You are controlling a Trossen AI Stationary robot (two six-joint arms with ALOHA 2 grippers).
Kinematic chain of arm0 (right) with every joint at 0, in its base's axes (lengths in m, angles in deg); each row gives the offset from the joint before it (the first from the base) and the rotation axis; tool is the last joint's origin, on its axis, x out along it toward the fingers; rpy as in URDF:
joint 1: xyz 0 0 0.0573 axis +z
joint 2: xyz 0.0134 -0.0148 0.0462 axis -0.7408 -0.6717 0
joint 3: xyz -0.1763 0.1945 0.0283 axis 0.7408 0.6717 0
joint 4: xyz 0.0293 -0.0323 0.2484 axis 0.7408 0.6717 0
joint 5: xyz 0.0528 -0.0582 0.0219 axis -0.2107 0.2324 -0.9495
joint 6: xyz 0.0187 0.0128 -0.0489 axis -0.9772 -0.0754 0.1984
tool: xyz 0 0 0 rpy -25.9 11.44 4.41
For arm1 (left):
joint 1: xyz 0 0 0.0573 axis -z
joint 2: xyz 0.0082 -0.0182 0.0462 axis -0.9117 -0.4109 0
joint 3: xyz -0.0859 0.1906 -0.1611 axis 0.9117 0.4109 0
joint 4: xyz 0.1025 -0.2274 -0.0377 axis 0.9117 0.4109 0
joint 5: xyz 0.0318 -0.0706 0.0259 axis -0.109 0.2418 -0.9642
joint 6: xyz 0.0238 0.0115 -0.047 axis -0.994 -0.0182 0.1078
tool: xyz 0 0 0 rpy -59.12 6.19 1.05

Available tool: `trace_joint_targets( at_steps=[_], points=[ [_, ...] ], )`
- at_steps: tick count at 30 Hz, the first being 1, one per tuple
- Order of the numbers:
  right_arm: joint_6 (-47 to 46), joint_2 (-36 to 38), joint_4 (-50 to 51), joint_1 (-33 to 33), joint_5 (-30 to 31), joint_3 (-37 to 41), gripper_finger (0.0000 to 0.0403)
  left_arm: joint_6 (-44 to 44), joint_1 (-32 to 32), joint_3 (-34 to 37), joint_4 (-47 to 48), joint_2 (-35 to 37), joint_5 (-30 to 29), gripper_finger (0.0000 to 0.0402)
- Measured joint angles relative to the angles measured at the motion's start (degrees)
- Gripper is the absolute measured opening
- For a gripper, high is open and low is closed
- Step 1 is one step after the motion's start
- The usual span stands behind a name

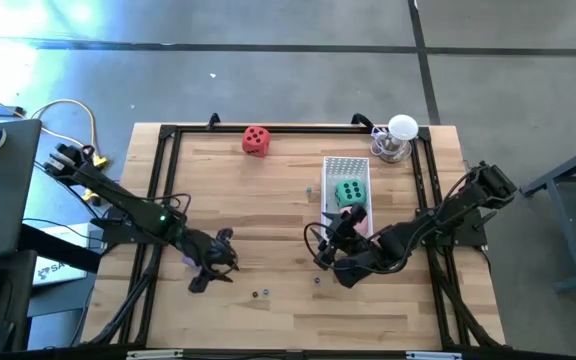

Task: Pick & Place Dice
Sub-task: Put the purple die into the white bin

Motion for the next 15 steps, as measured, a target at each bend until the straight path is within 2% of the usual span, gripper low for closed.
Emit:
trace_joint_targets(
  at_steps=[7,15],
  points=[
    [-0.02,0.0,0.0,0.0,-0.04,-0.01,0.0235,1.36,-0.39,0.0,1.09,-2.06,-6.56,0.0165],
    [0.76,0.0,0.02,0.0,-0.09,0.0,0.0235,0.52,-0.69,0.0,0.56,-2.44,-7.0,0.0171]
  ],
)
